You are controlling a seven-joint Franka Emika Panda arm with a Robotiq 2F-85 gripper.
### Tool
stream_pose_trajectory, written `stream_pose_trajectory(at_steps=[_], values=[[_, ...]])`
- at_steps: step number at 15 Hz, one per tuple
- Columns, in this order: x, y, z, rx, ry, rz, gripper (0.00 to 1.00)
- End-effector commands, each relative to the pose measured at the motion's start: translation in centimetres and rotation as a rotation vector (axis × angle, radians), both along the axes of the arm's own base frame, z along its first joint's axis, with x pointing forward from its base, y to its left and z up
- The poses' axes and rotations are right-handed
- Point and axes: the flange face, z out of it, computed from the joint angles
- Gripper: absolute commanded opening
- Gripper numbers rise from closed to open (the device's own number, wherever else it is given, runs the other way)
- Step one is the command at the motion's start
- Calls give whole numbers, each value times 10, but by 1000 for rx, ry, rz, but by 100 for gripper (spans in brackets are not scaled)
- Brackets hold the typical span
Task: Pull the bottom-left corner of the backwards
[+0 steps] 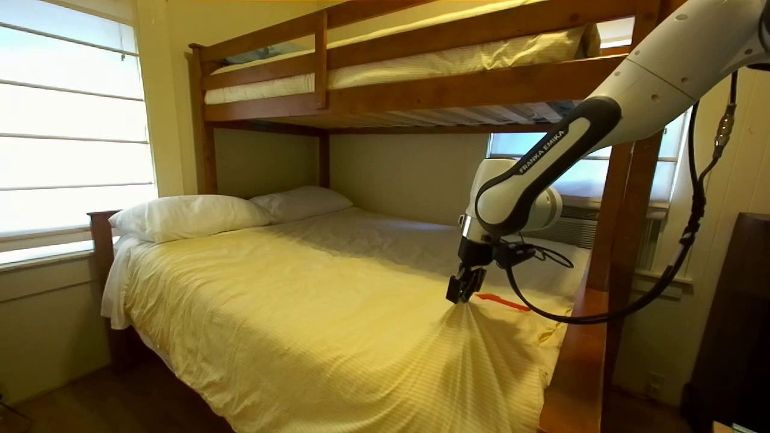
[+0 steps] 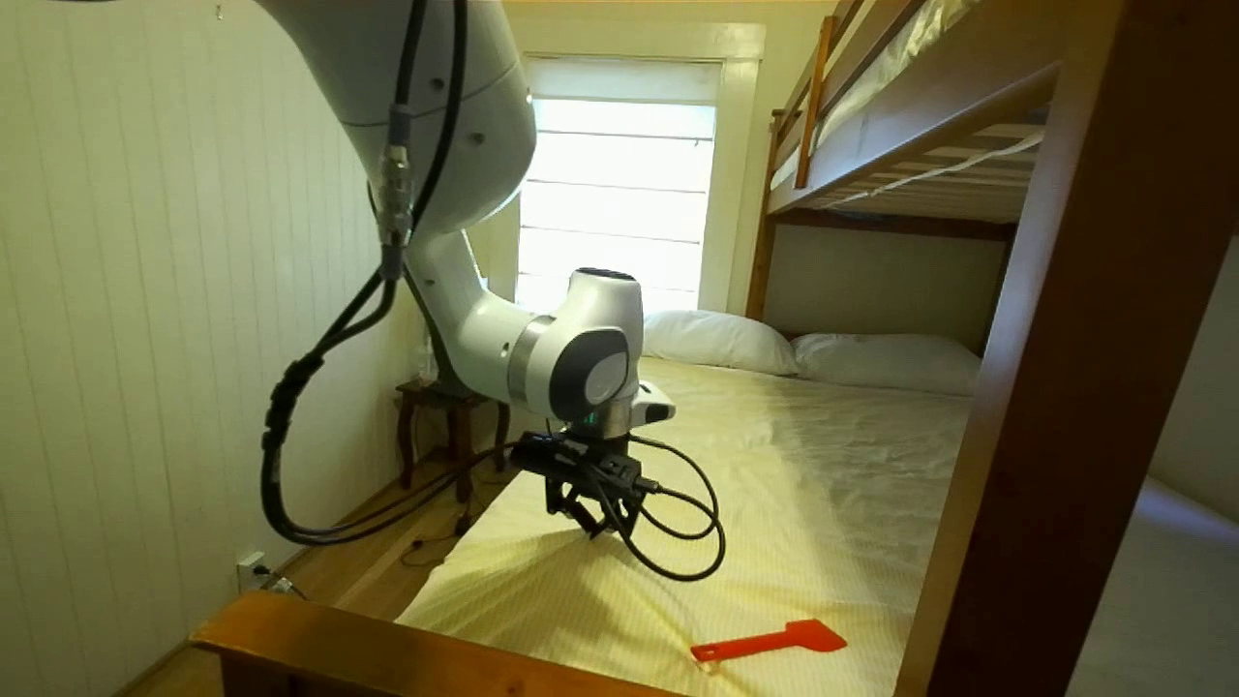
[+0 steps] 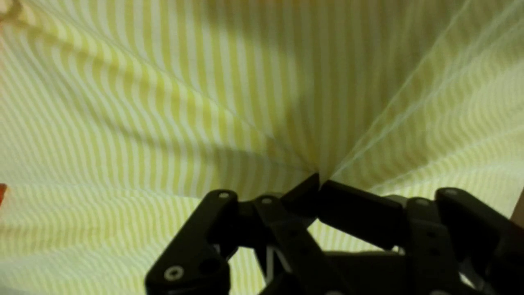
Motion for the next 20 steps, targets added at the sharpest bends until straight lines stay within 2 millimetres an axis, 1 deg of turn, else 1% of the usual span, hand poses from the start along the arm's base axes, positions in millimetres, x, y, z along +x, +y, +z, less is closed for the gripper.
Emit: stream_pose_trajectory(at_steps=[1, 8, 13, 15, 18, 20], values=[[16, -15, 33, -9, -68, -39, 0], [37, -31, 52, -28, -142, -70, 0], [59, -39, 74, -32, -199, -88, 0], [67, -43, 79, -37, -214, -94, 0], [79, -49, 80, -46, -234, -105, 0], [88, -58, 85, -54, -275, -123, 0]])
